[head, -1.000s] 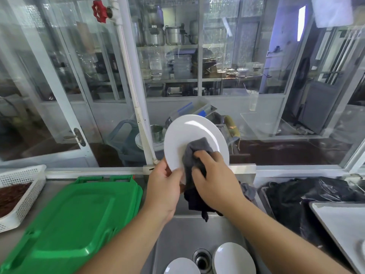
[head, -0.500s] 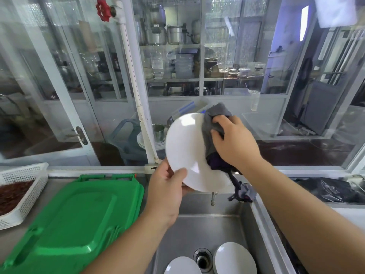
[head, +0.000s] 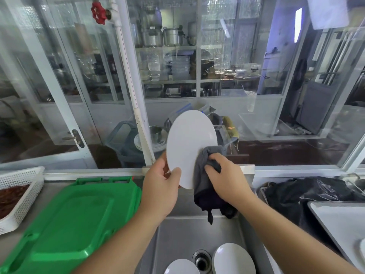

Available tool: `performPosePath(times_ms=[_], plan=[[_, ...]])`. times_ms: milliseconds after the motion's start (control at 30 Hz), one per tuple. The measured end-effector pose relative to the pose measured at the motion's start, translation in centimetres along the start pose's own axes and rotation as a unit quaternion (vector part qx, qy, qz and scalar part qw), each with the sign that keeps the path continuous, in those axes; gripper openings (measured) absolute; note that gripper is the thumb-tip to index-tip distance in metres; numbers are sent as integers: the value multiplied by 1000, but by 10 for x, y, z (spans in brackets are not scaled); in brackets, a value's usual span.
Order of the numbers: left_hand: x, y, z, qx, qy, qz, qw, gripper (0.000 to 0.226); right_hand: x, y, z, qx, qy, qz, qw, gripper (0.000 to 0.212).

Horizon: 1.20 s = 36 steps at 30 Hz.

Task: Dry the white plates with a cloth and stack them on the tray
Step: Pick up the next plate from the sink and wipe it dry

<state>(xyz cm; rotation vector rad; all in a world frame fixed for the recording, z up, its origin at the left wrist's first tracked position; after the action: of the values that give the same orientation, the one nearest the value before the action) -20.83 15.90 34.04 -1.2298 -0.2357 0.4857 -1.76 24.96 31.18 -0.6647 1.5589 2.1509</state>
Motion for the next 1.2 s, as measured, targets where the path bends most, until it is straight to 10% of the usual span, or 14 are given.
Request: performPosePath(times_ms=[200,533,667,867,1200], plan=[[13,-7,-13,94,37,123,987,69,-6,1,8,105,-2,217,971,20],[16,-31,-28,264,92,337,899,82,4,-3,-13,280,88,533,793,49],[23,-45,-37,364,88,414,830,80,3,-4,-18,258,127,520,804,81],[37,-43,-49,433,93,474,761,74,8,-21,-25,263,102,525,803,57],[33,-33,-45,359,125,431,818,77,24,-34,-42,271,75,593,755,55]])
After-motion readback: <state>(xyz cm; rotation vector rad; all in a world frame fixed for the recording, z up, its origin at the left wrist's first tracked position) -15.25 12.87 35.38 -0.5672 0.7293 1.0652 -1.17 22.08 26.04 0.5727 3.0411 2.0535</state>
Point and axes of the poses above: each hand's wrist, its own z-axis towards the middle knuckle, its own x-axis out of the palm, y = z × x, the point moved 10 cm from there along z, towards the middle knuckle, and after that the axes turned 4 degrees about -y, right-handed, at the moved point
